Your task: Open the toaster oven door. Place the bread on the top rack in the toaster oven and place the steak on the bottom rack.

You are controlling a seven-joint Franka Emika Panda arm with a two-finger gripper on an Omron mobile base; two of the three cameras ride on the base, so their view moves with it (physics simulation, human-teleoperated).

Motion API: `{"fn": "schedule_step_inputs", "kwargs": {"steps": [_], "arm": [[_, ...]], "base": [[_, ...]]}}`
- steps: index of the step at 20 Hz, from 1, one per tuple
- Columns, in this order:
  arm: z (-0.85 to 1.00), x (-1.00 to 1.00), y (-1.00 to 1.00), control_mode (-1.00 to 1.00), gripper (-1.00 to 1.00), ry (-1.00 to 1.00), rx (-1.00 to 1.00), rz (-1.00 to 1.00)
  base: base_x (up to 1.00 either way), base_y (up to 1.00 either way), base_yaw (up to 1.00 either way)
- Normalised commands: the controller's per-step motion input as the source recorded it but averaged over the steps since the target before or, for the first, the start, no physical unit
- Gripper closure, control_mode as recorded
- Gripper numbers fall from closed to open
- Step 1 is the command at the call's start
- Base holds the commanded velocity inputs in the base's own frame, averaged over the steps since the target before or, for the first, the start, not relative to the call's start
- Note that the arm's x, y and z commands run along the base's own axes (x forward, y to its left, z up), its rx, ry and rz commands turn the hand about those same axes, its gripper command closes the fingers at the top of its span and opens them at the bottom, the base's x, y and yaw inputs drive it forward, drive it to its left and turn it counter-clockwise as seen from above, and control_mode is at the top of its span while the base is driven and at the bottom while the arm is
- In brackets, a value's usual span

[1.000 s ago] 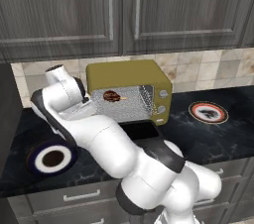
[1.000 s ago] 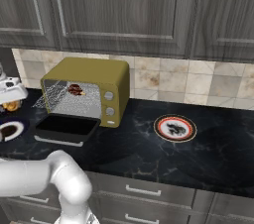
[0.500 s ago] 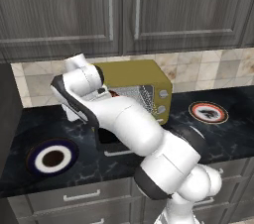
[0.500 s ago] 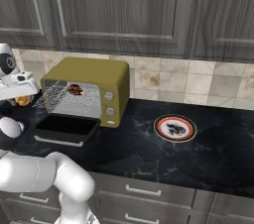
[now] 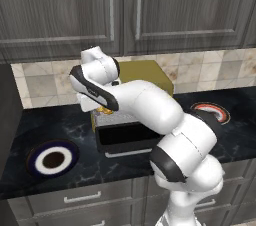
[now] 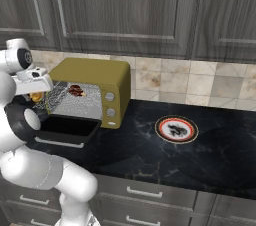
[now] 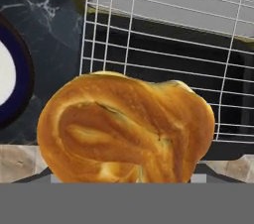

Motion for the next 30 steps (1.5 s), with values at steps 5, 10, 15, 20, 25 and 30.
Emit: {"fn": "schedule_step_inputs", "kwargs": {"steps": [5,10,15,20,25,30], "arm": [[-0.04,0.24,-0.38,-1.00,1.00,-0.16,0.03,0.00],[-0.24,0.23,-0.31,-1.00,1.00,-0.19,0.06,-0.01],[-0.24,0.28,-0.30,-1.00,1.00,-0.10,0.07,-0.01],[-0.19,0.34,-0.27,-1.00,1.00,-0.03,0.09,0.00],[-0.25,0.19,-0.07,-1.00,1.00,-0.04,0.10,0.00],[-0.21,0.20,-0.09,-1.00,1.00,-0.06,0.09,0.00]], "base": [[0.00,0.00,0.00],[0.00,0.00,0.00],[0.00,0.00,0.00],[0.00,0.00,0.00],[0.00,0.00,0.00],[0.00,0.00,0.00]]}}
